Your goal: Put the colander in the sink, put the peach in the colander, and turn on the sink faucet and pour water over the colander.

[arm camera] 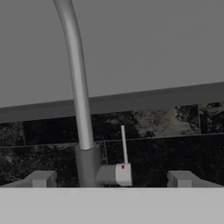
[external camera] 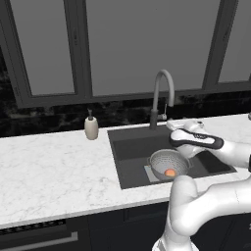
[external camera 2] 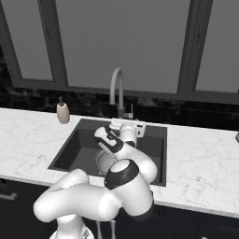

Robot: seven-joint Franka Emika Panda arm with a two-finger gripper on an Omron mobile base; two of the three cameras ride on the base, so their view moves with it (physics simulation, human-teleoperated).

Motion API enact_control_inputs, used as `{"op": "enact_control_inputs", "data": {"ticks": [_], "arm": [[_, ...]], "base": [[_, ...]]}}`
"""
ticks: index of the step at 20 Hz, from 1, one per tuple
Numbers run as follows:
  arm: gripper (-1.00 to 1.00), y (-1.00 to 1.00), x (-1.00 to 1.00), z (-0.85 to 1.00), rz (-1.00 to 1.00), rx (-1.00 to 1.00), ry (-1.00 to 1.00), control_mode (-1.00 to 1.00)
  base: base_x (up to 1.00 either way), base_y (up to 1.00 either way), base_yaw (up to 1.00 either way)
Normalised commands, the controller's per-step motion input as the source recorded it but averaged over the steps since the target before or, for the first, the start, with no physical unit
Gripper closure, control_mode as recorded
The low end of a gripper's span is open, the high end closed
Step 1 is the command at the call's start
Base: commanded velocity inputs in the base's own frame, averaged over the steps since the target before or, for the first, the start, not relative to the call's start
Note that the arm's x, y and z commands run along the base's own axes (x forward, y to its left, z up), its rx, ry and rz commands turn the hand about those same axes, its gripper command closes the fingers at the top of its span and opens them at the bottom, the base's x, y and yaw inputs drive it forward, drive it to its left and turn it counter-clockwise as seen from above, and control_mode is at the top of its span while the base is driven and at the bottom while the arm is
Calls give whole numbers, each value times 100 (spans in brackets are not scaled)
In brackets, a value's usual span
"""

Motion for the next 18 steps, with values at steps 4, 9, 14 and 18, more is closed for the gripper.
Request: {"op": "enact_control_inputs", "data": {"ticks": [4,9,14,18], "arm": [[-100,0,44,0,0,0,0,-100],[-100,0,36,-7,0,0,0,-100],[-100,0,28,-19,0,0,0,-100],[-100,-6,30,-13,0,0,0,-100]], "base": [[0,0,0],[0,0,0],[0,0,0],[0,0,0]]}}
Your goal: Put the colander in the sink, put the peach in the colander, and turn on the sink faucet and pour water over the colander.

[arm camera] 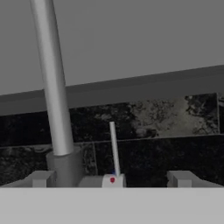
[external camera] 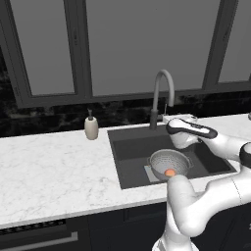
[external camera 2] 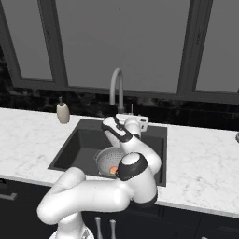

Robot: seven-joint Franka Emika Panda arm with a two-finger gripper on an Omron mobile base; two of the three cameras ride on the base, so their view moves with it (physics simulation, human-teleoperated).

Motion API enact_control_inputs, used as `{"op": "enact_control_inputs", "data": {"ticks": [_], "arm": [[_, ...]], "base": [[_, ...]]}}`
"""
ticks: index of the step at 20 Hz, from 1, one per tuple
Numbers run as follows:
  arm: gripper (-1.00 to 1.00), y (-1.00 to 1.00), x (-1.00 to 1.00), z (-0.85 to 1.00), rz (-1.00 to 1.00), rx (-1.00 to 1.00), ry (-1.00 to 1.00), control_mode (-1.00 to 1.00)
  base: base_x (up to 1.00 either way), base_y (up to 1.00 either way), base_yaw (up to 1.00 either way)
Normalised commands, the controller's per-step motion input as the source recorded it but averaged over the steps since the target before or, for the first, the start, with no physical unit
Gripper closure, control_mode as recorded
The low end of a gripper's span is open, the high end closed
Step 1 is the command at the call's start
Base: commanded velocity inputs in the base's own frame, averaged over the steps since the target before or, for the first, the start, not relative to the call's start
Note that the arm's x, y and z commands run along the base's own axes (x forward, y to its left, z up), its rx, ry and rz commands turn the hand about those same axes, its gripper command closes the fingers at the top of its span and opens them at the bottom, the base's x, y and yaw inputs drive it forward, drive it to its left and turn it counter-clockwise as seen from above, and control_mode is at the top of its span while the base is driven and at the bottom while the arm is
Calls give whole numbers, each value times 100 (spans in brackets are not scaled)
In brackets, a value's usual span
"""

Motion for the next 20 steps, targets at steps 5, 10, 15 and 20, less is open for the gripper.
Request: {"op": "enact_control_inputs", "data": {"ticks": [5,10,15,20], "arm": [[-100,-13,35,-1,0,0,0,-100],[-100,-3,34,0,0,0,0,-100],[-100,0,23,0,0,0,0,-100],[-100,0,27,0,0,0,0,-100]], "base": [[0,0,0],[0,0,0],[0,0,0],[0,0,0]]}}
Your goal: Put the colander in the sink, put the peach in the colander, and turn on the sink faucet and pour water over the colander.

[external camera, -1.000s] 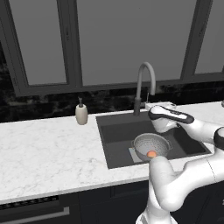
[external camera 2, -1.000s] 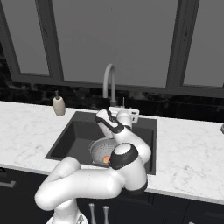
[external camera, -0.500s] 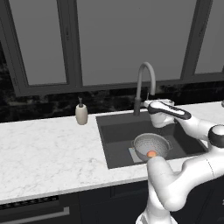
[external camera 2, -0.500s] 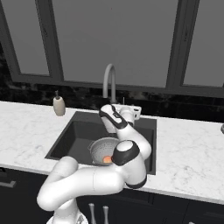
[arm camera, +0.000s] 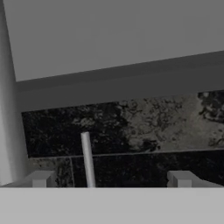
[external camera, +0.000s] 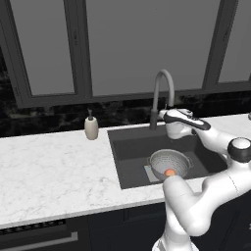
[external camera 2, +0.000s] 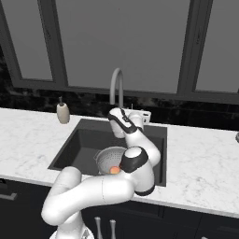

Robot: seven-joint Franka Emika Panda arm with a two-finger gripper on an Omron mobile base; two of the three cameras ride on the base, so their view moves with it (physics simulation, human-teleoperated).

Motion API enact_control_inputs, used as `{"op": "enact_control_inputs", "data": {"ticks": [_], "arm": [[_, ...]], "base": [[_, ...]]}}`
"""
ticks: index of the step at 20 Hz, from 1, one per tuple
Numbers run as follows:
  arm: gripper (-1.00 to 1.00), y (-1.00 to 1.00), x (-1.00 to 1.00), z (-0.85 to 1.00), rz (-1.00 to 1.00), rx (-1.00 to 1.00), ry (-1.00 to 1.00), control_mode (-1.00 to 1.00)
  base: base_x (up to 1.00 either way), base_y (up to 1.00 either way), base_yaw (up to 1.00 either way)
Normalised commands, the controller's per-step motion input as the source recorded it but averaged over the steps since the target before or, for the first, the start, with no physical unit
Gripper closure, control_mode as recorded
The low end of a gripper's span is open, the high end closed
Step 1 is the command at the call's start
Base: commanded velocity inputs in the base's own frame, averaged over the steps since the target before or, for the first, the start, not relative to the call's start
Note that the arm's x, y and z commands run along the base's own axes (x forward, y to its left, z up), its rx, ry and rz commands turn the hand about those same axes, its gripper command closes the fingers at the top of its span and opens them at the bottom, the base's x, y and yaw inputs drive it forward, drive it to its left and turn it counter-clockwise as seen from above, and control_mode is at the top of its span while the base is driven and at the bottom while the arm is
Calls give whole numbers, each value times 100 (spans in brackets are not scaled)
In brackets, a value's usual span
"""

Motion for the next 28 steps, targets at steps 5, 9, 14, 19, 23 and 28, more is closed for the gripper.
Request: {"op": "enact_control_inputs", "data": {"ticks": [5,9,14,19,23,28], "arm": [[-100,0,25,0,0,0,0,-100],[-100,0,6,0,0,0,0,-100],[-100,0,2,0,0,0,0,-100],[-100,0,8,0,0,0,0,-100],[-100,0,6,0,0,0,0,-100],[-100,0,11,0,0,0,0,-100]], "base": [[0,0,0],[0,0,0],[0,0,0],[0,0,0],[0,0,0],[0,0,0]]}}
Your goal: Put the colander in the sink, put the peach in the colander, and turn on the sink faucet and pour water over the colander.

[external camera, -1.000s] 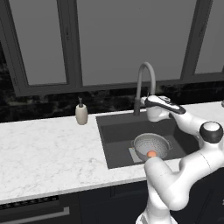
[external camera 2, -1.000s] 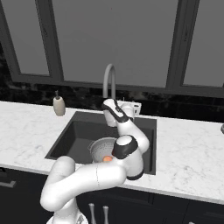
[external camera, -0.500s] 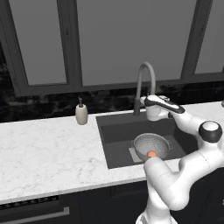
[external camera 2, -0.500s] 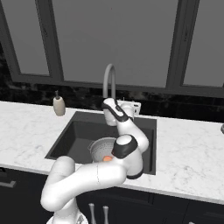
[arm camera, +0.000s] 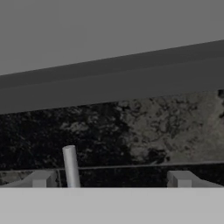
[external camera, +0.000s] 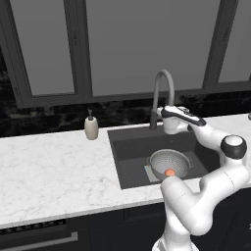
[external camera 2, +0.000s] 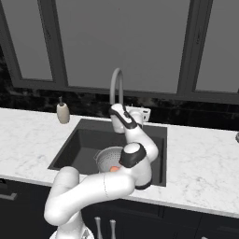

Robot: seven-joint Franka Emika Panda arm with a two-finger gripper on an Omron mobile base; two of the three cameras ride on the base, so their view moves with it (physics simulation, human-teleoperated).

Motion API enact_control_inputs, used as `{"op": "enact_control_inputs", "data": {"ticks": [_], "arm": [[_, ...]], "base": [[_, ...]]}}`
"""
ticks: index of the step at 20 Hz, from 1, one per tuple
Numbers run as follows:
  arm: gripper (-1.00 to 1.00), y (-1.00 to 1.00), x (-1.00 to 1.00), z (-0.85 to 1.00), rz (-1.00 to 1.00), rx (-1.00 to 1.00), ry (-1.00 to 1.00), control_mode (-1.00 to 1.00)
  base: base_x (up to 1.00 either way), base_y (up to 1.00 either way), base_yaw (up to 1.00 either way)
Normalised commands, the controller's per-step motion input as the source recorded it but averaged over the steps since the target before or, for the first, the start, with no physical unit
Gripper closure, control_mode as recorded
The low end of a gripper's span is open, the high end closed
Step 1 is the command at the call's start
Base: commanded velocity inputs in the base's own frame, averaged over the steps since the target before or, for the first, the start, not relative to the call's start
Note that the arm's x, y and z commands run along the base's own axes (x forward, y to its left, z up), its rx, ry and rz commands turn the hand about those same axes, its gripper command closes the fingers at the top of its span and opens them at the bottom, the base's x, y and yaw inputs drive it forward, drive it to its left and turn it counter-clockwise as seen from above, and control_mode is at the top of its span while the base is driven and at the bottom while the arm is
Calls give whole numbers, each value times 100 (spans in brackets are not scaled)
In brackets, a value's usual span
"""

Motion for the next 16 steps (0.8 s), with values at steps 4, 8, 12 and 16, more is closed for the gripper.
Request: {"op": "enact_control_inputs", "data": {"ticks": [4,8,12,16], "arm": [[-100,0,13,0,0,0,0,-100],[-100,0,6,0,0,0,0,-100],[-100,0,4,0,0,0,0,-100],[-100,0,1,0,0,0,0,-100]], "base": [[0,0,0],[0,0,0],[0,0,0],[0,0,0]]}}
